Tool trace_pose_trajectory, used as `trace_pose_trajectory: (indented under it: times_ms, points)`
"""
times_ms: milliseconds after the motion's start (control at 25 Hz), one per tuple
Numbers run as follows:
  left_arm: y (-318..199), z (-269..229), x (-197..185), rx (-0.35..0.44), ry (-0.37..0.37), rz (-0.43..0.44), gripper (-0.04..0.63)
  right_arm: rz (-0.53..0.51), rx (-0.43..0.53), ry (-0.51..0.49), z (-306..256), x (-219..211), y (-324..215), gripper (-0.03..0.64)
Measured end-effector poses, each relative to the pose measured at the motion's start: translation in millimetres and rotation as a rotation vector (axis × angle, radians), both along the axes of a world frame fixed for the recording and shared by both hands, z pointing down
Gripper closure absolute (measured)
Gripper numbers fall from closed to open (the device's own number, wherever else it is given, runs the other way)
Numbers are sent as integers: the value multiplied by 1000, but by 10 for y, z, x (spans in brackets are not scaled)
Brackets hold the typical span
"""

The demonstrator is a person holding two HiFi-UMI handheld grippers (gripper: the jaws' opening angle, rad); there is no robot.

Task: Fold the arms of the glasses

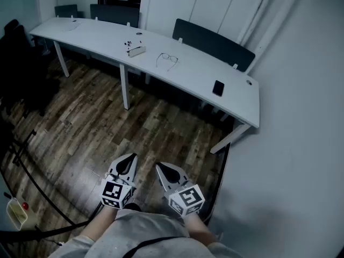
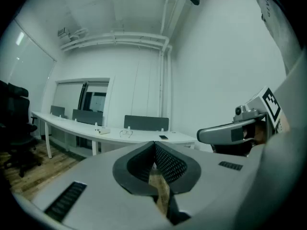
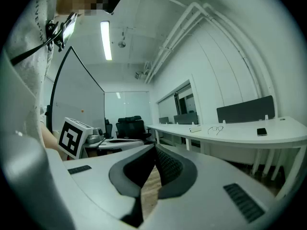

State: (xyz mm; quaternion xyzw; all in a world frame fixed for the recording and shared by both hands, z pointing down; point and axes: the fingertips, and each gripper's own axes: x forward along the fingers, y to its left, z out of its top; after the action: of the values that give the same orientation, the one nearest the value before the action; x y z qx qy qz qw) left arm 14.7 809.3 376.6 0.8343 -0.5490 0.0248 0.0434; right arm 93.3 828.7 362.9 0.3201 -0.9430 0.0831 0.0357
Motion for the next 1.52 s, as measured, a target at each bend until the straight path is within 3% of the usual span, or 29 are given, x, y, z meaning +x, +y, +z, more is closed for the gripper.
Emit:
trace_pose_trajectory:
  times_ms: [520, 720, 920, 1240, 1520]
  points:
    - [-439, 67, 107, -18, 4, -35, 580, -32, -6, 4, 142, 58, -447, 598]
    - [-1099, 105, 117, -12, -1, -6, 580, 7, -9, 10, 187, 70, -1097, 598]
    - [-1881, 126, 85, 5, -80, 67, 580, 61, -8, -5, 143, 4, -1882, 598]
    - [-3075, 63, -112, -2, -86, 164, 580, 151, -10, -32, 58, -194, -3070, 598]
    - [-3816, 60, -277, 6, -62, 206, 580, 177, -13, -20, 48, -418, -3708, 597]
